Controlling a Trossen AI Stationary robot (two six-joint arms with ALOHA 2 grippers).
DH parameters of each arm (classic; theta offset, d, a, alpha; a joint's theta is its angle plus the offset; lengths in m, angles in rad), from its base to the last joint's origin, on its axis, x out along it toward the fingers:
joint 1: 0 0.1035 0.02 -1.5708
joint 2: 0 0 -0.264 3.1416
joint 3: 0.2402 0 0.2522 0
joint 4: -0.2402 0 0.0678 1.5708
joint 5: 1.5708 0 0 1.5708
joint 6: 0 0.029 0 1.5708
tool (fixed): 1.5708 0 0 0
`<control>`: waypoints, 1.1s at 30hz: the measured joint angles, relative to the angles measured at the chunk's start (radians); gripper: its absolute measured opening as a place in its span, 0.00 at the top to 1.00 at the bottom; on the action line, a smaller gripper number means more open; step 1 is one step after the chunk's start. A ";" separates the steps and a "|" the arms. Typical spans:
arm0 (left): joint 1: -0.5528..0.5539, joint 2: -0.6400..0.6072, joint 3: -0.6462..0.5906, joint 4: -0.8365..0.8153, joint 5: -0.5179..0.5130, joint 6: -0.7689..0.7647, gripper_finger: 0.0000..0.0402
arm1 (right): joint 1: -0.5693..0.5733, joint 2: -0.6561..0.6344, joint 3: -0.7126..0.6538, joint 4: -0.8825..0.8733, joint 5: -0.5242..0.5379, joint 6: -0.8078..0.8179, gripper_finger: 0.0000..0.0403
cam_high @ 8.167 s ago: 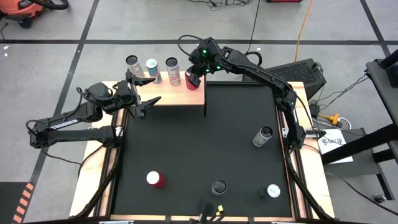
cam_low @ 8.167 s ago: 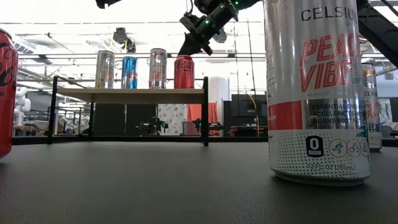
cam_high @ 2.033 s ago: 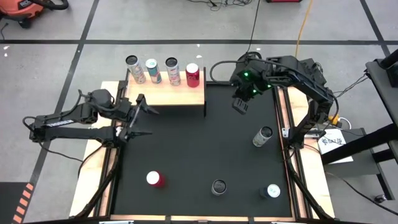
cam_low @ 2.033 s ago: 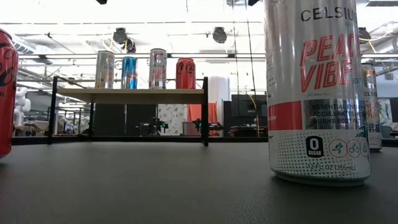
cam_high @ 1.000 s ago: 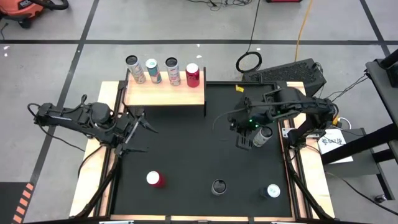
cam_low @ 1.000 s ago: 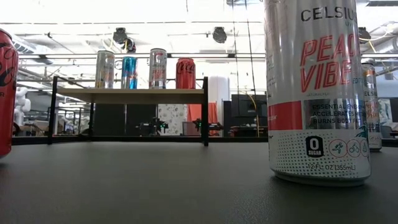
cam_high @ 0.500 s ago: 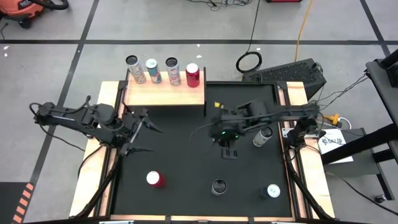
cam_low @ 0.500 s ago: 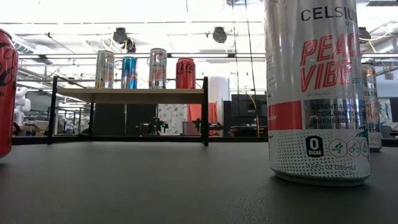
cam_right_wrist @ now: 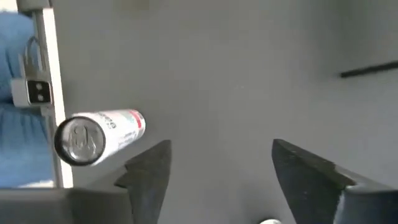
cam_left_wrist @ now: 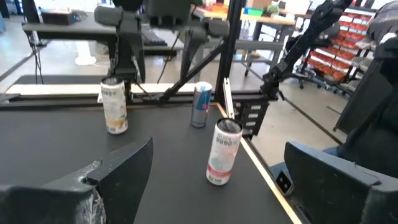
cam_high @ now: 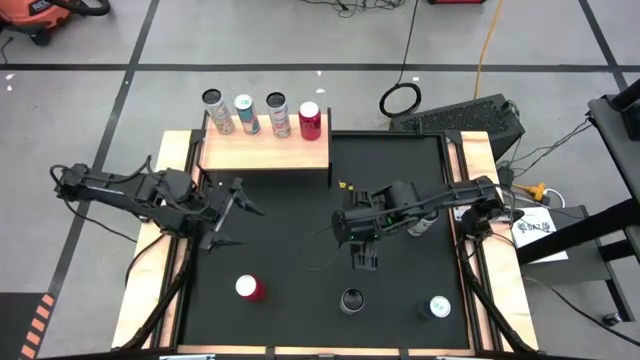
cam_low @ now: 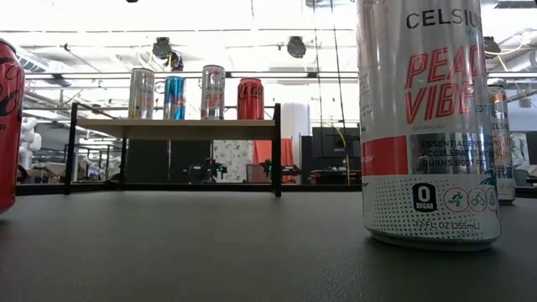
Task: Place canned beverage on shelf
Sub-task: Put the white yellow soda can on the shelf aligned with the white yellow soda can
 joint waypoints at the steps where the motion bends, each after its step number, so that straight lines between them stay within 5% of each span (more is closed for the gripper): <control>1: 0.000 0.000 0.000 -0.014 0.000 0.000 0.09 | 0.000 0.000 0.000 0.002 -0.003 0.018 0.34; 33: 0.000 0.000 0.000 -0.088 0.000 0.007 0.09 | 0.002 -0.001 0.000 0.078 -0.055 0.172 0.35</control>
